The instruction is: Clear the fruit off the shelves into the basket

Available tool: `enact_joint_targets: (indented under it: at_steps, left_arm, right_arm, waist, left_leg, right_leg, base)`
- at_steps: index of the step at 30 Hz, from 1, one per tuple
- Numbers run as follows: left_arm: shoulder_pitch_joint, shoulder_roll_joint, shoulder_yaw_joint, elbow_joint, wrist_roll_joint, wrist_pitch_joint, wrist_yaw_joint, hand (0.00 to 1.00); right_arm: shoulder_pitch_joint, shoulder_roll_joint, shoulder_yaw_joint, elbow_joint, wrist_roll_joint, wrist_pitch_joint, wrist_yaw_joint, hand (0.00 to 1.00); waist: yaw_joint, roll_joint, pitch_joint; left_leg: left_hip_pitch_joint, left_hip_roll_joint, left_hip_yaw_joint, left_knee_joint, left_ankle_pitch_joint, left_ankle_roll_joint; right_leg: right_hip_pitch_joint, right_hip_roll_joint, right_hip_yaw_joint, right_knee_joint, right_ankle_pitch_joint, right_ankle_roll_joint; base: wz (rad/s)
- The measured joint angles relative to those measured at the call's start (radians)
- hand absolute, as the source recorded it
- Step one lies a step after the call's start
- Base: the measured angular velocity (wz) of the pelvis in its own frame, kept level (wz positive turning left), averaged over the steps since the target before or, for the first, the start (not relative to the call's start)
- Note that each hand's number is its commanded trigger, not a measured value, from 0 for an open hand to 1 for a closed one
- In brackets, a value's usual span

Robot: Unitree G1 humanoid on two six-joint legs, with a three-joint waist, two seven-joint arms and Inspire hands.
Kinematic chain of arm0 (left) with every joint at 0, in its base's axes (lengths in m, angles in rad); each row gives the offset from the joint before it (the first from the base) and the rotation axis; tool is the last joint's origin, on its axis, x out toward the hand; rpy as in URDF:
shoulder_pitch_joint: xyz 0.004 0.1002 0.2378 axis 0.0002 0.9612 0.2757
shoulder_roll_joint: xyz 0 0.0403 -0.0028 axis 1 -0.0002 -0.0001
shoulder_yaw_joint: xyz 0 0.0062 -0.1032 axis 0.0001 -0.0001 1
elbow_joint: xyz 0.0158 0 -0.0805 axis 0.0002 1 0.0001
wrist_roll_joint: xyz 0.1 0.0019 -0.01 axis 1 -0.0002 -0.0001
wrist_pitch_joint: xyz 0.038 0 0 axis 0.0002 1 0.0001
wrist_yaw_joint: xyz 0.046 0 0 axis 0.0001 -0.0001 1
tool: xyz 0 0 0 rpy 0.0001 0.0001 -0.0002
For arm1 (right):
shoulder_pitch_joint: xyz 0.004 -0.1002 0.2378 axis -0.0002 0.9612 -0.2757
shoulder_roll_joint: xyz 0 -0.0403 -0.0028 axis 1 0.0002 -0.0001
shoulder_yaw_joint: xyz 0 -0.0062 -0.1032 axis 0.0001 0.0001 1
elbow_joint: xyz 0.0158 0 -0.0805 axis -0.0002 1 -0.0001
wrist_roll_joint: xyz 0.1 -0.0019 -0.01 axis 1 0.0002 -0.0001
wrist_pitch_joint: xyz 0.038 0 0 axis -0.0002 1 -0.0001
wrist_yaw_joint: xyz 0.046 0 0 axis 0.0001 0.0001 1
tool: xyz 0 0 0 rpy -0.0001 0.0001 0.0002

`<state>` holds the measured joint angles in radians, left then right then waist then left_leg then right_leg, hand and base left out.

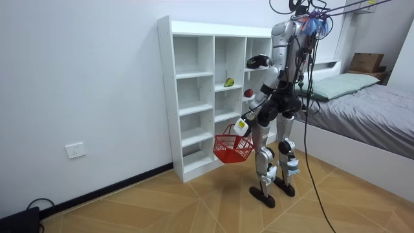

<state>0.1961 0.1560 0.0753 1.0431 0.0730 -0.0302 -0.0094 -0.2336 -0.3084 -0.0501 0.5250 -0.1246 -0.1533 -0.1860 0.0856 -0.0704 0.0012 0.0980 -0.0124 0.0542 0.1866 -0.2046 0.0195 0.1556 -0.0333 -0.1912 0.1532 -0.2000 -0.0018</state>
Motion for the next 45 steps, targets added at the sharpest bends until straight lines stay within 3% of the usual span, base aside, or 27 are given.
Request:
enact_joint_targets:
  at_steps: [4,8,15,21,26,28,33,45]
  left_arm:
    - [0.001,-0.002,0.001,-0.006,0.001,0.0,-0.001,1.0]
    - [0.001,-0.005,0.0,-0.006,-0.002,-0.005,-0.001,1.0]
    - [0.002,-0.005,0.0,-0.001,-0.002,-0.043,0.013,1.0]
    - [-0.002,-0.005,0.0,0.02,-0.001,-0.044,0.02,1.0]
    - [0.005,-0.007,0.0,0.024,-0.003,-0.044,0.004,1.0]
    - [0.008,-0.007,-0.001,0.038,-0.003,-0.044,0.002,1.0]
    - [0.008,-0.01,-0.003,0.055,-0.004,-0.051,0.005,1.0]
    - [-0.032,-0.008,-0.023,0.072,-0.004,-0.064,-0.002,1.0]
  right_arm:
    - [0.046,0.004,-0.003,-0.094,-0.007,0.024,0.009,1.0]
    - [0.119,0.017,-0.002,-0.208,-0.006,0.023,0.026,1.0]
    - [0.196,0.031,0.0,-0.326,-0.003,0.023,0.04,1.0]
    - [0.277,0.032,-0.002,-0.499,-0.012,0.023,0.059,1.0]
    - [0.33,0.038,-0.002,-0.606,-0.036,0.023,0.101,1.0]
    - [0.346,0.047,-0.001,-0.636,-0.034,0.022,0.115,1.0]
    - [0.355,0.063,-0.001,-0.657,-0.032,0.019,0.137,1.0]
    - [0.413,0.098,0.09,-0.655,-0.087,0.02,0.232,1.0]
  waist:
    - [0.0,0.003,-0.0046]
    - [-0.015,0.021,-0.0057]
    - [-0.046,0.017,-0.0034]
    - [-0.06,0.01,-0.0054]
    - [-0.058,0.023,-0.0039]
    - [-0.061,0.029,-0.007]
    - [-0.083,0.038,-0.0095]
    - [-0.079,0.04,-0.0052]
  left_leg:
    - [-0.002,0.0,0.004,0.0,0.0,0.0]
    - [-0.002,0.0,0.014,-0.001,0.0,0.0]
    - [0.0,0.002,0.028,-0.002,0.0,0.0]
    - [-0.006,0.003,0.029,-0.002,0.0,0.0]
    - [-0.019,0.008,0.049,-0.002,0.0,0.0]
    - [-0.024,0.008,0.049,-0.002,0.0,0.0]
    - [-0.022,0.016,0.055,-0.006,0.0,0.0]
    - [-0.026,0.017,0.091,-0.019,0.0,0.0]
  right_leg:
    - [-0.004,0.0,0.003,0.0,0.0,0.0]
    - [-0.003,-0.001,0.004,0.0,0.0,0.0]
    - [-0.005,0.0,0.026,0.002,0.0,0.0]
    - [-0.022,0.001,0.029,0.012,0.001,0.0]
    - [-0.039,0.005,0.05,0.018,0.004,-0.001]
    - [-0.044,0.005,0.05,0.018,0.005,-0.001]
    - [-0.053,0.006,0.054,0.019,0.005,-0.002]
    - [-0.071,0.01,0.085,0.02,0.009,-0.003]
  base:
    - [-0.01]
    - [-0.02]
    - [-0.06]
    - [-0.03]
    - [-0.11]
    - [-0.02]
    - [-0.03]
    - [-0.09]
